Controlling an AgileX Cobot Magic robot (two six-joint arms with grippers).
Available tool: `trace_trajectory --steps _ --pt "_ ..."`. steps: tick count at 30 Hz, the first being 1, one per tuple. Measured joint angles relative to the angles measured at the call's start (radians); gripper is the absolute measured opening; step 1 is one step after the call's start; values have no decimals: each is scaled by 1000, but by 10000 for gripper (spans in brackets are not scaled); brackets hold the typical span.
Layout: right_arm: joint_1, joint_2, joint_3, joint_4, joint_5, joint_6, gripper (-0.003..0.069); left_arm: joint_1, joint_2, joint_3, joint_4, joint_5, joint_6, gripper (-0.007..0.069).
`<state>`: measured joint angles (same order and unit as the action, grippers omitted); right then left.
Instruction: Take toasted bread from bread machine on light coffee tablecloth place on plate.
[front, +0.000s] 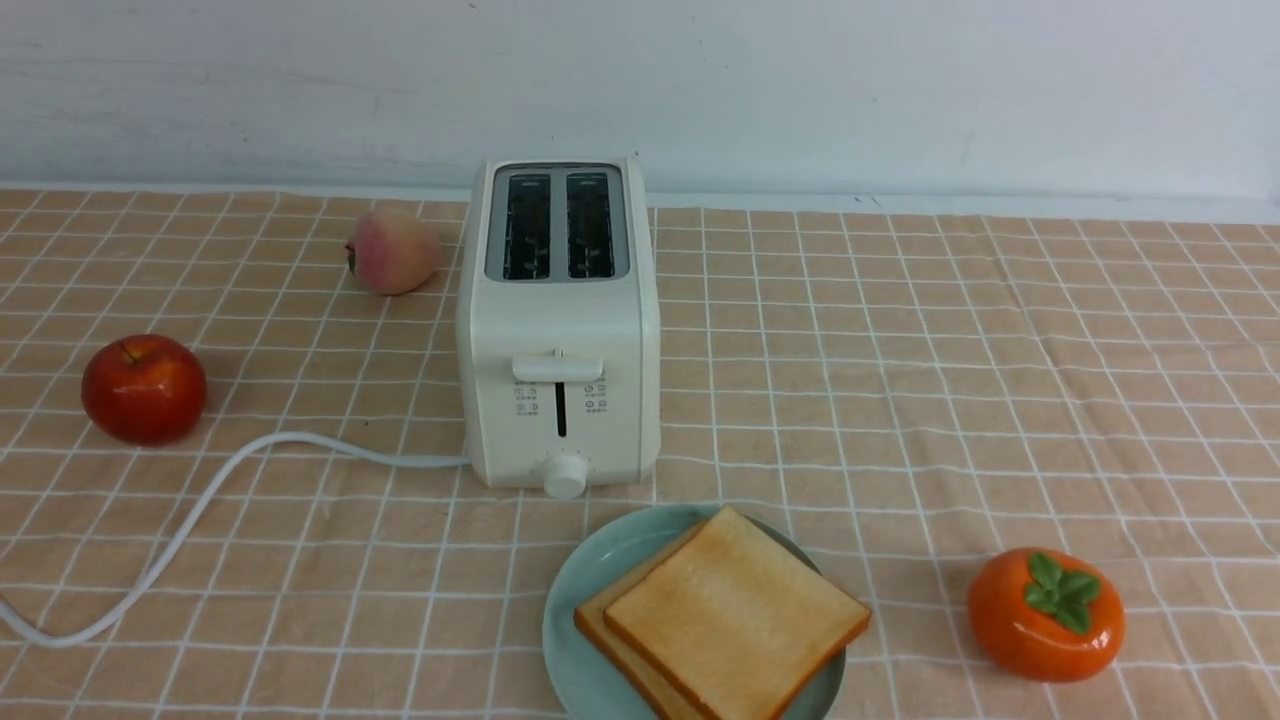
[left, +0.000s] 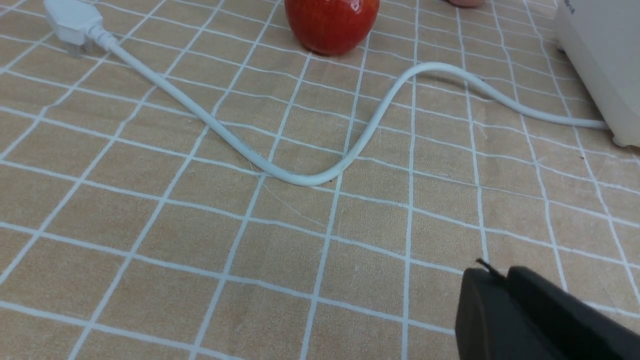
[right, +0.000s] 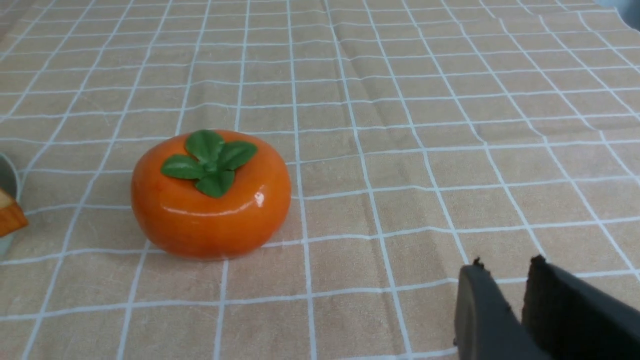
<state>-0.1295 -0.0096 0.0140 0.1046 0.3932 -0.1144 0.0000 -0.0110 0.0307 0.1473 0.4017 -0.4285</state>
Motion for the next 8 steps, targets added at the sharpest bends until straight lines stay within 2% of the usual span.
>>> trace_trajectory --steps 8 --pt "14 0 0 -1 0 0 158 0 0 0 0 0 0 39"
